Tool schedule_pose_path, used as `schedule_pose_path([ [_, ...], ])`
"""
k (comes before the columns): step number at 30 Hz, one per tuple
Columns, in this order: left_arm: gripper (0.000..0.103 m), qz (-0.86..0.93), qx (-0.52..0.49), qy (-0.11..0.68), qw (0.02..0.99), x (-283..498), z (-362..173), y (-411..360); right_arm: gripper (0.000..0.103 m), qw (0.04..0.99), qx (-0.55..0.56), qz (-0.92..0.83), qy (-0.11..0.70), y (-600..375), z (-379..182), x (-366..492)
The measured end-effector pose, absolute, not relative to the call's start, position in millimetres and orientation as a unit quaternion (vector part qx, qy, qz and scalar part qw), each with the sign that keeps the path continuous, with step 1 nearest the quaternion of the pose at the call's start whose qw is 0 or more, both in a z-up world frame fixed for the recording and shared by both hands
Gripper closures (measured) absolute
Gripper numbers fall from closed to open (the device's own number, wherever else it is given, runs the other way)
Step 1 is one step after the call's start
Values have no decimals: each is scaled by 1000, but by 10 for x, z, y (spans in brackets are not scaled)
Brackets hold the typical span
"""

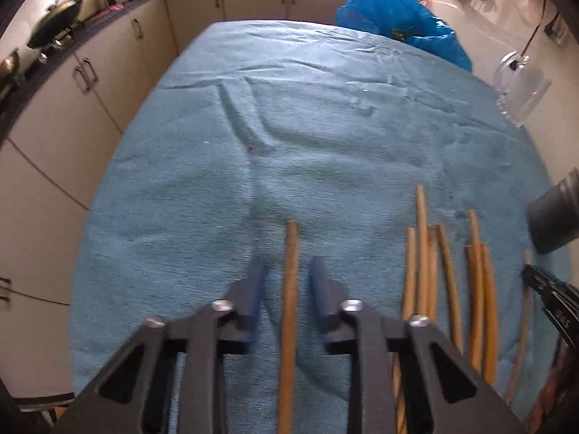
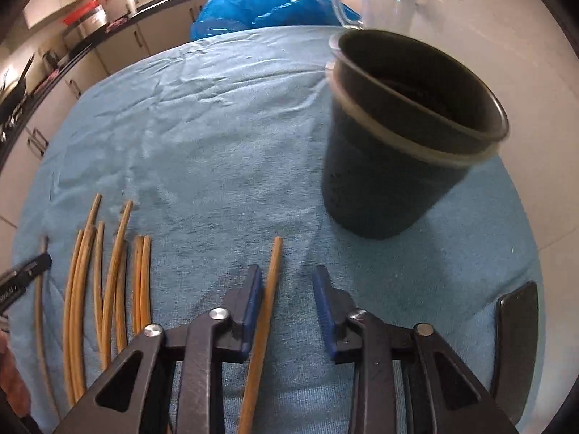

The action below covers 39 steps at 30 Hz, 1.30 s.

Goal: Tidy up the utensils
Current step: 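Lower the left tool onto one wooden chopstick and close it while the right tool grasps another, then lift the left tool's chopstick over the black cup while the right tool carries its chopstick there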

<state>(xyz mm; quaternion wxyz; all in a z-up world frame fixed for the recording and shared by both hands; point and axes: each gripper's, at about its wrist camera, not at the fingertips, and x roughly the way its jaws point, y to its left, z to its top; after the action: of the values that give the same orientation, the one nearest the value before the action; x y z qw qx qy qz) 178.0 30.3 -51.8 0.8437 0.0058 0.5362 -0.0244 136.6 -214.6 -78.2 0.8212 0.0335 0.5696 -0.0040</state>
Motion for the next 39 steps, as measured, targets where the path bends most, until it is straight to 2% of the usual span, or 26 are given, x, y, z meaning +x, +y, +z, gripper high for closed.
schedule_pose_path([
  [1, 96, -23, 3, 537, 844, 1783, -517, 310, 94, 823, 20, 3, 568, -2095, -775, 1364],
  [6, 96, -39, -16, 529, 847, 1731, -433, 364, 97, 825, 32, 38, 562, -2059, -686, 1336],
  [17, 96, -79, -36, 430, 898, 1223, 439, 308, 97, 875, 113, 111, 458, -2394, 154, 945],
  [21, 96, -87, -36, 409, 907, 1060, 657, 255, 97, 880, 127, 123, 441, -2353, 220, 906],
  [39, 96, -114, -24, 355, 928, 500, 1120, 23, 97, 919, 111, 141, 351, -2328, 660, 424],
])
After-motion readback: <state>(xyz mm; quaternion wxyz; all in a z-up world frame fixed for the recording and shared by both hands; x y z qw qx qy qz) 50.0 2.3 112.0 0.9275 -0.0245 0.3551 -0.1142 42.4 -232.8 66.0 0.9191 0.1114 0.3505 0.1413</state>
